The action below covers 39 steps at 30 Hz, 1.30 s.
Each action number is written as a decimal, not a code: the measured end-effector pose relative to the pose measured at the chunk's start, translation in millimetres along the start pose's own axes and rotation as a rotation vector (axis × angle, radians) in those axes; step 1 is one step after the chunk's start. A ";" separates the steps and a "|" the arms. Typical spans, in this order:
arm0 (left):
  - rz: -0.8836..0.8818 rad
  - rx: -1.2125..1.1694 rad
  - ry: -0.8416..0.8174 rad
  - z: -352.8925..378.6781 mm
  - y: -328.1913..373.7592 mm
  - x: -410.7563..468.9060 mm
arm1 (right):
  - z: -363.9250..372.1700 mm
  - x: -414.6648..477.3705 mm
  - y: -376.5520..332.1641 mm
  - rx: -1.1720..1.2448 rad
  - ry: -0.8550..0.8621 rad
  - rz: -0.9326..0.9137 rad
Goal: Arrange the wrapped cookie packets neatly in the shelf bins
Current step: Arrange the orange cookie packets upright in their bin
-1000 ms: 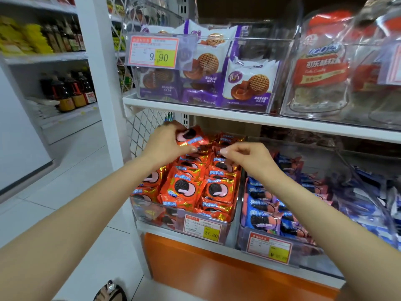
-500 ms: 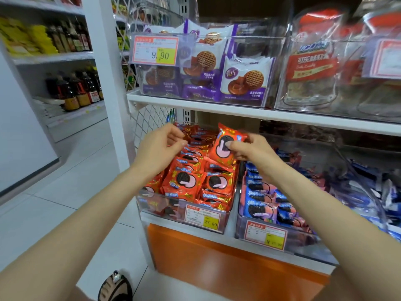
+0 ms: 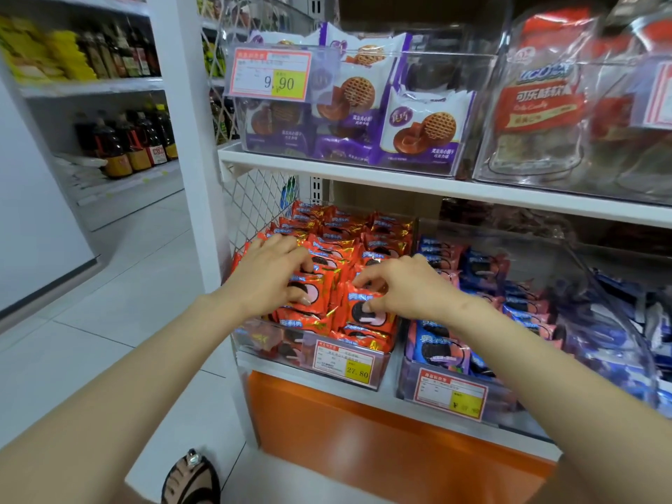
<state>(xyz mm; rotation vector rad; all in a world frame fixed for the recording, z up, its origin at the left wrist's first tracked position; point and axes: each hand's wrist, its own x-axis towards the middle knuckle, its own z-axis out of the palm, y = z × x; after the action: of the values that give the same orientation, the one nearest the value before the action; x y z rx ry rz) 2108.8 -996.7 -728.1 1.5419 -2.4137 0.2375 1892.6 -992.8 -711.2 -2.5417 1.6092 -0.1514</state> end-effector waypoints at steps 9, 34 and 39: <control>0.030 -0.057 -0.029 6.1 -4.8 -2.9 | 6.0 3.4 -4.3 -0.132 0.047 -0.023; 0.015 -0.119 0.263 -7.8 -7.4 -0.9 | -8.2 -4.5 9.7 -0.238 0.107 0.107; 0.246 -0.053 0.183 13.9 10.6 -1.7 | 3.0 3.2 1.6 -0.314 -0.078 0.117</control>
<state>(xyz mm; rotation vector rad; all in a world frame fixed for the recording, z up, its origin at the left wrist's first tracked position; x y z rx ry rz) 2098.1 -994.6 -741.7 1.1459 -2.4371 0.3442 1893.0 -996.2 -714.4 -2.6210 1.8731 0.2271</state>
